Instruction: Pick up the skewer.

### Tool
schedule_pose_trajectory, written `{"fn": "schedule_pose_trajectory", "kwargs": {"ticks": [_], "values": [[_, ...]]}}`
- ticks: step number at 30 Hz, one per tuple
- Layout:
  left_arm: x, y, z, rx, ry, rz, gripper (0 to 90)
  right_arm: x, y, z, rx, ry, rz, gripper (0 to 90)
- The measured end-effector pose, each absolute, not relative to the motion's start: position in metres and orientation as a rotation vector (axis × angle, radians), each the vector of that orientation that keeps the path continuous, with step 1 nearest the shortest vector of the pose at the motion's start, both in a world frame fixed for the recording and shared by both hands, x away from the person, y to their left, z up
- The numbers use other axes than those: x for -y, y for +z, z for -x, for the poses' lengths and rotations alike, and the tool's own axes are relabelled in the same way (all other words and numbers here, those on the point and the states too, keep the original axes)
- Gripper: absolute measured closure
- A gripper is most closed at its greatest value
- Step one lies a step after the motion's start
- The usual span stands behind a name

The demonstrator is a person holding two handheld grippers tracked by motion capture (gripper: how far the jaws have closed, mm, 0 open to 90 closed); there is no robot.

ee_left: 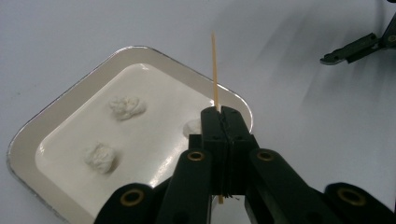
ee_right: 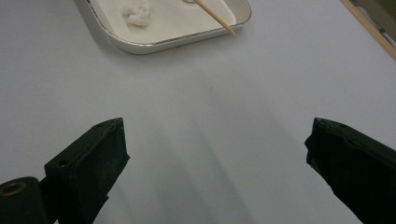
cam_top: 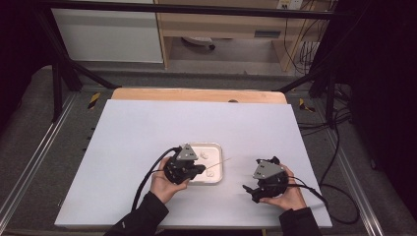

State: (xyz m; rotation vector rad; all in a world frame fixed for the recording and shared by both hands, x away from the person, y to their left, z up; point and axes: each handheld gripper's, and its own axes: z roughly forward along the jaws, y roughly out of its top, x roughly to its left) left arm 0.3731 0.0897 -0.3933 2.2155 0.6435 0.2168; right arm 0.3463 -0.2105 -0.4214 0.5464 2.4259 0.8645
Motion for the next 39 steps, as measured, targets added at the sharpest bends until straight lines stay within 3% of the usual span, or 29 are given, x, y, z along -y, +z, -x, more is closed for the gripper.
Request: {"fn": "schedule_pose_trajectory", "kwargs": {"ticks": [25, 39], "values": [[-0.045, -0.388, -0.369, -0.524, 0.191, -2.282, 89.2, 0.197, -0.421, -0.343, -2.400, 0.748, -0.234, 27.9], [-0.028, -0.386, -0.368, -0.465, 0.170, -2.312, 89.2, 0.194, -0.422, -0.344, -2.358, 0.684, -0.016, 48.0]]}}
